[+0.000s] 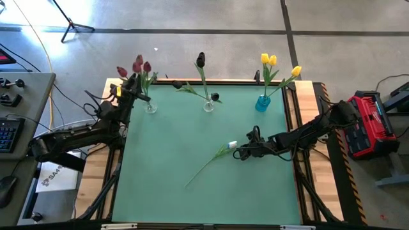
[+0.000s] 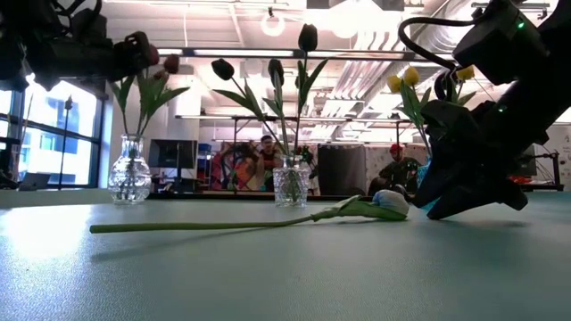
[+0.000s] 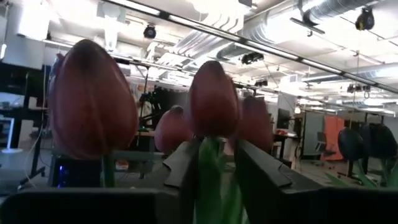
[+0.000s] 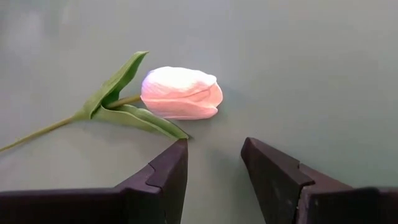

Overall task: Sort flowers into vase by color
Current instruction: Put the red tulip into the left transparent vase

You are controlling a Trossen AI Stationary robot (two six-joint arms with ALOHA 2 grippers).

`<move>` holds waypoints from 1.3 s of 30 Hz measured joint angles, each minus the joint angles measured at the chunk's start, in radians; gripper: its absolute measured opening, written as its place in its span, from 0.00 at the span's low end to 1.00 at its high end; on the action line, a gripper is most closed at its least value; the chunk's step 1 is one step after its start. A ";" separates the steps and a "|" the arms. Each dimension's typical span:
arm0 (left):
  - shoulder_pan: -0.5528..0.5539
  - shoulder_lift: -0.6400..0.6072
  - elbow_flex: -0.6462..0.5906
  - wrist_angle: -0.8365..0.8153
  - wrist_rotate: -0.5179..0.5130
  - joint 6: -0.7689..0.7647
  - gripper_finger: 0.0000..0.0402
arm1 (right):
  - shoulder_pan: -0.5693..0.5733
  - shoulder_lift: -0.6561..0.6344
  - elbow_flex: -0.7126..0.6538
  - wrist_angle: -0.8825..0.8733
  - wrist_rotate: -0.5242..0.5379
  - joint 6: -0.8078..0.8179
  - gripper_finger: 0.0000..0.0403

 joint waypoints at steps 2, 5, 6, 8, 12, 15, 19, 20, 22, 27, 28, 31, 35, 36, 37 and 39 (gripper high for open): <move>0.000 -0.001 0.000 0.000 -0.016 -0.020 0.25 | 0.000 0.000 0.000 0.000 -0.004 0.000 0.39; -0.008 -0.013 0.008 -0.002 -0.025 -0.034 0.27 | -0.001 0.000 0.000 0.000 -0.013 0.002 0.39; -0.018 -0.020 0.019 -0.005 -0.025 -0.025 0.28 | -0.001 0.000 0.000 0.000 -0.015 0.008 0.39; -0.044 -0.035 0.061 -0.039 -0.039 0.031 0.28 | -0.002 0.000 0.000 0.000 -0.027 0.022 0.39; -0.109 -0.065 0.216 -0.277 -0.110 0.156 0.28 | -0.008 -0.001 0.000 0.009 -0.069 0.127 0.39; -0.136 -0.065 0.340 -0.518 -0.132 0.194 0.28 | -0.040 0.000 -0.002 0.055 -0.122 0.243 0.39; -0.136 -0.057 0.427 -0.722 -0.176 0.186 0.28 | -0.092 0.004 -0.004 0.144 -0.158 0.224 0.39; -0.136 -0.057 0.429 -0.751 -0.203 0.172 0.28 | -0.107 0.004 -0.004 0.157 -0.158 0.207 0.39; -0.136 -0.059 0.428 -0.804 -0.259 0.109 0.28 | -0.137 0.004 -0.004 0.162 -0.169 0.170 0.39; -0.139 -0.075 0.429 -0.898 -0.310 -0.143 0.28 | -0.192 0.003 -0.004 0.143 -0.276 0.099 0.39; -0.142 -0.081 0.436 -0.918 -0.306 -0.178 0.28 | -0.198 0.003 -0.004 0.138 -0.294 0.090 0.39; -0.160 -0.098 0.494 -1.011 -0.277 -0.205 0.28 | -0.212 0.001 -0.002 0.121 -0.342 0.077 0.39; -0.200 -0.098 0.619 -1.223 -0.253 -0.155 0.28 | -0.224 0.000 -0.001 0.115 -0.391 0.074 0.39; -0.212 -0.095 0.650 -1.270 -0.230 -0.152 0.28 | -0.227 0.000 -0.001 0.116 -0.401 0.086 0.39; -0.225 -0.090 0.681 -1.315 -0.203 -0.156 0.28 | -0.230 0.000 -0.001 0.117 -0.411 0.095 0.39; -0.248 -0.085 0.729 -1.398 -0.177 -0.183 0.28 | -0.232 0.000 -0.001 0.123 -0.423 0.106 0.39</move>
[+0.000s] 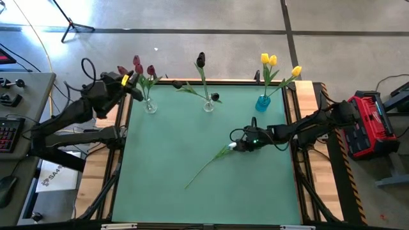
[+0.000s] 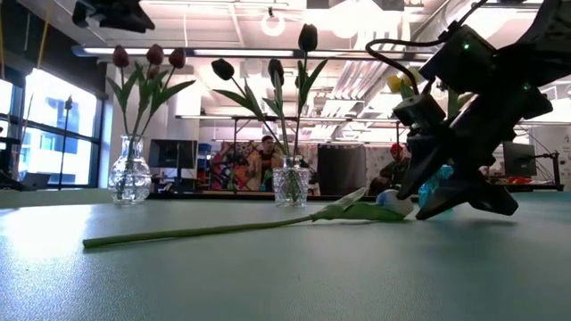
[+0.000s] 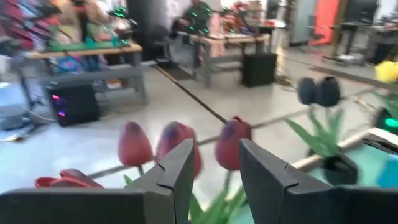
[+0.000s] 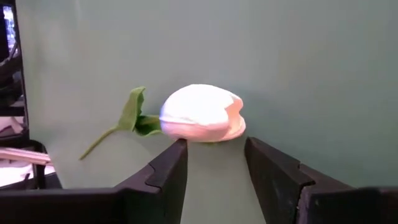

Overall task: Sort flowers into vase by color
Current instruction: Put the red tulip into the left transparent vase, then put the white tulip into the right transparent vase

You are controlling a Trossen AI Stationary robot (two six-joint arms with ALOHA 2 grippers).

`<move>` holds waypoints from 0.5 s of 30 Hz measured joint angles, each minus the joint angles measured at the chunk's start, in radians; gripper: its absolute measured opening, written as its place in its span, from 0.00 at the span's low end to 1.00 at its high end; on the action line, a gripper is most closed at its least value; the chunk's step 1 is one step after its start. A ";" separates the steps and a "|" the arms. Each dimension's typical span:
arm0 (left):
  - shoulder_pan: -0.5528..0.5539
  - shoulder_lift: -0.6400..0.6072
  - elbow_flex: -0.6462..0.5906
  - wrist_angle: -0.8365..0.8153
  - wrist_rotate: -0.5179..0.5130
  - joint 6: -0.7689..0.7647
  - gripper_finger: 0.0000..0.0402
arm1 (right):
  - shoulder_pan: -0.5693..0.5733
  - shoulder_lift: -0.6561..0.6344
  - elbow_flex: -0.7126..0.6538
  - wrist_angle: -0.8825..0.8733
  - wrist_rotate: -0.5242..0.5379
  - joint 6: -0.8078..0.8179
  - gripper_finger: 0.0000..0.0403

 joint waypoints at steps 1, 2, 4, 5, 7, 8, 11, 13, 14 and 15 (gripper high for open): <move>-0.011 0.003 0.019 -0.034 0.006 -0.014 0.28 | 0.000 0.000 0.000 0.006 -0.006 0.001 0.39; -0.023 0.006 0.031 -0.060 0.006 -0.025 0.28 | 0.000 0.001 0.000 0.014 -0.009 0.001 0.39; -0.046 0.007 0.047 -0.103 0.004 -0.033 0.27 | 0.000 0.001 0.000 0.032 -0.010 0.000 0.39; -0.057 0.007 0.051 -0.113 0.002 -0.034 0.26 | 0.000 0.001 0.000 0.040 -0.010 0.000 0.39; -0.075 0.007 0.055 -0.111 -0.007 -0.030 0.24 | 0.000 0.001 0.000 0.047 -0.009 -0.002 0.39; -0.084 0.006 0.055 -0.107 -0.012 -0.018 0.23 | 0.000 0.001 0.000 0.046 -0.009 -0.002 0.39; -0.108 0.009 0.071 -0.095 -0.015 0.020 0.20 | 0.000 0.001 0.000 0.047 -0.010 -0.009 0.39; -0.122 0.025 0.103 -0.089 -0.015 0.040 0.18 | 0.002 0.001 0.000 0.048 -0.010 -0.010 0.39; -0.130 0.035 0.122 -0.090 -0.015 0.052 0.17 | 0.002 0.001 0.000 0.048 -0.010 -0.010 0.39; -0.138 0.044 0.143 -0.090 -0.016 0.069 0.17 | 0.003 0.001 0.000 0.048 -0.010 -0.010 0.39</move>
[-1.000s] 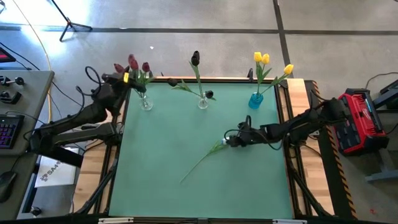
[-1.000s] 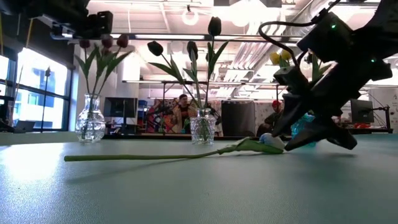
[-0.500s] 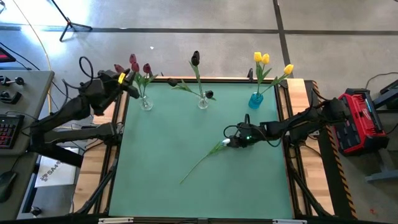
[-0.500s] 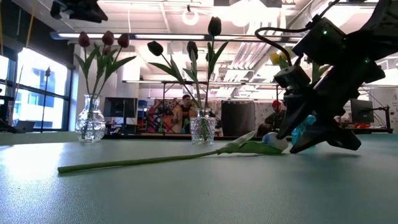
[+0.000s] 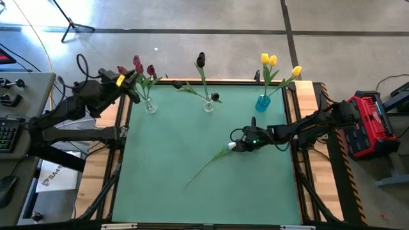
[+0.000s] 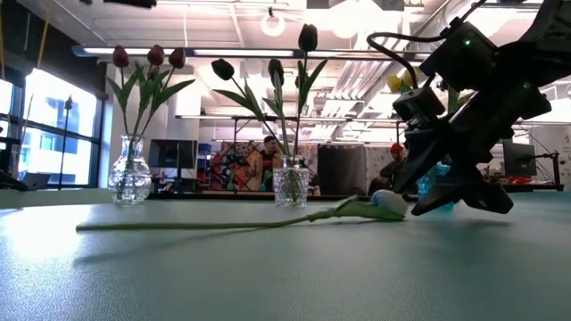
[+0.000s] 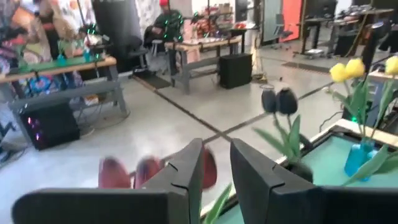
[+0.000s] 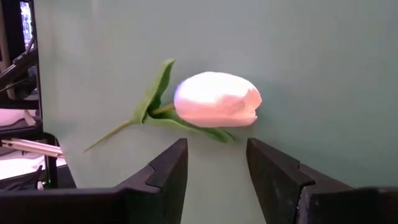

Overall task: Sort flowers into vase by color
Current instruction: Put the white tulip into the right transparent vase

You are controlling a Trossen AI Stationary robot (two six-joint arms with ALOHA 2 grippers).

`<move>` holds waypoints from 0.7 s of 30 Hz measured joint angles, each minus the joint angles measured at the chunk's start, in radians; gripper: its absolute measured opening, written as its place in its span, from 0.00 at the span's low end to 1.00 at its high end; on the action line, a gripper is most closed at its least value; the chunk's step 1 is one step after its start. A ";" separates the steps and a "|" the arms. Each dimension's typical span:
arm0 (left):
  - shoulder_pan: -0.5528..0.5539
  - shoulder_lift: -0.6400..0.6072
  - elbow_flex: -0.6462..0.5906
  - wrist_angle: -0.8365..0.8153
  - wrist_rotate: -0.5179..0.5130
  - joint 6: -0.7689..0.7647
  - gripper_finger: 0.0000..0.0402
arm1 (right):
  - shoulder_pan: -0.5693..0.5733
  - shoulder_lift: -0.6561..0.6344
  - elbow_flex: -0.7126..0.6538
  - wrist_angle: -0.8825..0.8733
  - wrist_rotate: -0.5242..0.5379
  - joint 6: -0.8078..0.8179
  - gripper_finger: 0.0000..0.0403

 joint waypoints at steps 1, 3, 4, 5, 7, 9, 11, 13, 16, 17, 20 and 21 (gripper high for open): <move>-0.009 0.009 0.020 0.000 0.001 0.013 0.17 | 0.000 0.000 0.000 0.000 0.000 0.000 0.39; -0.025 0.030 0.060 -0.005 0.040 0.042 0.17 | 0.000 0.000 0.000 0.001 0.000 0.000 0.39; -0.034 0.043 0.081 -0.003 0.063 0.051 0.18 | 0.000 0.000 0.000 0.001 0.000 -0.001 0.39; -0.042 0.056 0.099 -0.007 0.080 0.057 0.19 | 0.000 0.000 0.000 0.001 0.001 -0.007 0.39; -0.059 0.087 0.132 -0.025 0.093 0.074 0.21 | 0.000 0.000 0.000 0.001 0.004 -0.008 0.39; -0.079 0.120 0.158 -0.029 0.094 0.096 0.24 | 0.000 0.000 0.000 0.001 0.004 -0.011 0.39; -0.104 0.154 0.175 -0.029 0.096 0.117 0.27 | 0.000 0.000 0.000 -0.001 0.005 -0.015 0.39; -0.130 0.191 0.185 -0.022 0.098 0.138 0.30 | 0.000 0.000 0.000 -0.006 0.005 -0.024 0.39; -0.166 0.254 0.200 -0.015 0.100 0.134 0.31 | 0.000 0.000 0.000 -0.023 0.004 -0.035 0.39; -0.177 0.277 0.205 -0.015 0.105 0.131 0.31 | 0.000 0.000 0.000 -0.032 0.003 -0.034 0.39; -0.211 0.347 0.216 0.000 0.132 0.109 0.32 | 0.000 -0.001 0.001 -0.049 -0.002 -0.035 0.39; -0.222 0.368 0.218 0.015 0.144 0.102 0.32 | 0.000 -0.001 0.001 -0.052 -0.005 -0.038 0.39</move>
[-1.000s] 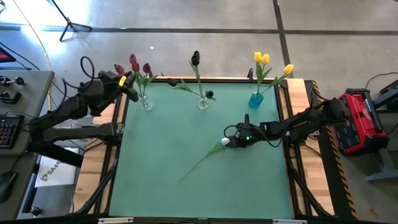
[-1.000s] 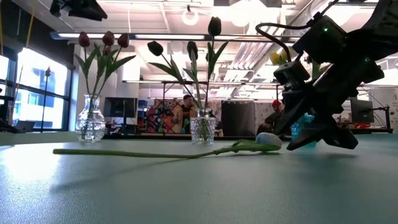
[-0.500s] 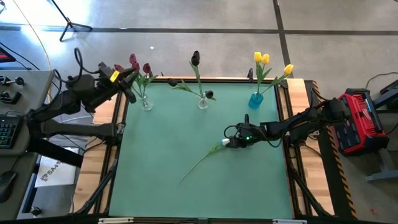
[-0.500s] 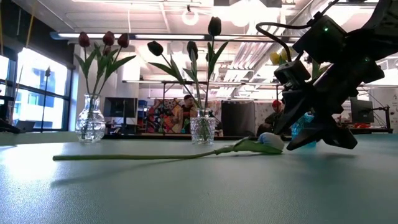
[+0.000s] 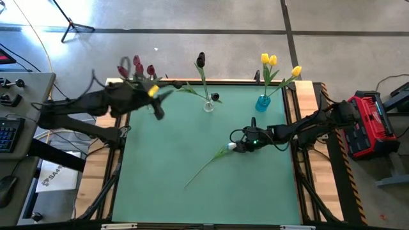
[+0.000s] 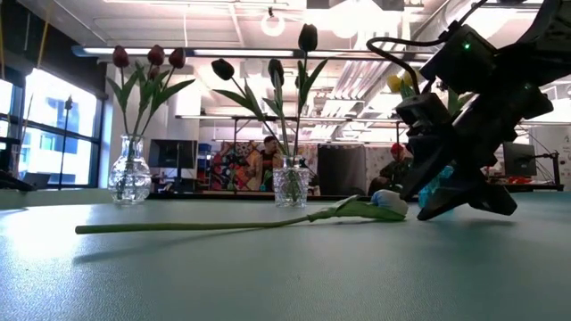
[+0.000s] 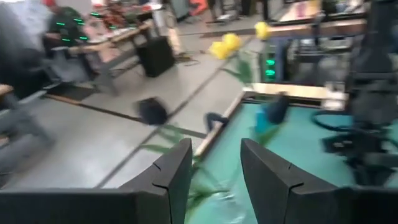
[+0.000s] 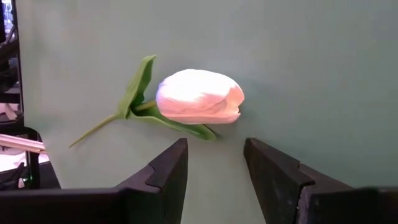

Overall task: Sort flowers into vase by color
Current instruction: Put the white tulip into the right transparent vase

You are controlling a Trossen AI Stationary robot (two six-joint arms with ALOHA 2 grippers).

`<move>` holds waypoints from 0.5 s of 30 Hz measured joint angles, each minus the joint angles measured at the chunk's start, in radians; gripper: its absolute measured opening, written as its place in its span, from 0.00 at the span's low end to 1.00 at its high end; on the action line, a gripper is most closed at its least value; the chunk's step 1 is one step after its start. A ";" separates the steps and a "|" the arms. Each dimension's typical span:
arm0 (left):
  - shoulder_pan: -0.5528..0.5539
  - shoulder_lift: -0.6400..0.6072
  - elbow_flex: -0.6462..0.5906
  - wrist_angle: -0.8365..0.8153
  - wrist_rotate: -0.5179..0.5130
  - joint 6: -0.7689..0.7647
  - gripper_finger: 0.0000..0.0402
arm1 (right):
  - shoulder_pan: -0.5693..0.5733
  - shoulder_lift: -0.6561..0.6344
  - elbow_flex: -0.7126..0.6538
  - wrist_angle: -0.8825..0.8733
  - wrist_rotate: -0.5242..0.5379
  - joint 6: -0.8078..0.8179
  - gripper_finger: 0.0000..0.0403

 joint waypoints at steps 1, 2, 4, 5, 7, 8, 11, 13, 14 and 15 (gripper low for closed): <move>-0.011 0.023 0.000 0.017 0.013 -0.011 0.32 | 0.000 0.000 0.000 -0.001 -0.002 -0.005 0.39; -0.021 0.047 0.000 0.041 0.028 -0.026 0.32 | 0.000 0.000 0.000 -0.002 -0.003 -0.008 0.39; -0.036 0.090 0.000 0.092 0.071 -0.066 0.32 | 0.000 0.000 0.000 -0.003 -0.004 -0.011 0.39; -0.043 0.110 0.000 0.116 0.097 -0.084 0.32 | 0.000 0.000 0.000 -0.004 -0.005 -0.011 0.39; -0.054 0.149 0.000 0.157 0.153 -0.121 0.32 | 0.000 0.000 0.000 -0.004 -0.010 -0.011 0.39; -0.059 0.170 0.000 0.162 0.177 -0.135 0.32 | 0.000 0.000 0.000 -0.005 -0.013 -0.011 0.39; -0.071 0.244 0.000 0.146 0.228 -0.185 0.32 | 0.000 0.000 0.000 -0.006 -0.018 -0.008 0.39; -0.077 0.297 -0.001 0.145 0.261 -0.227 0.32 | 0.000 0.000 0.000 -0.006 -0.013 0.007 0.39; -0.078 0.323 -0.001 0.146 0.285 -0.246 0.32 | 0.000 0.000 0.000 -0.001 -0.010 0.008 0.39; -0.079 0.351 -0.001 0.147 0.316 -0.263 0.32 | 0.000 0.000 0.000 0.010 -0.008 0.008 0.39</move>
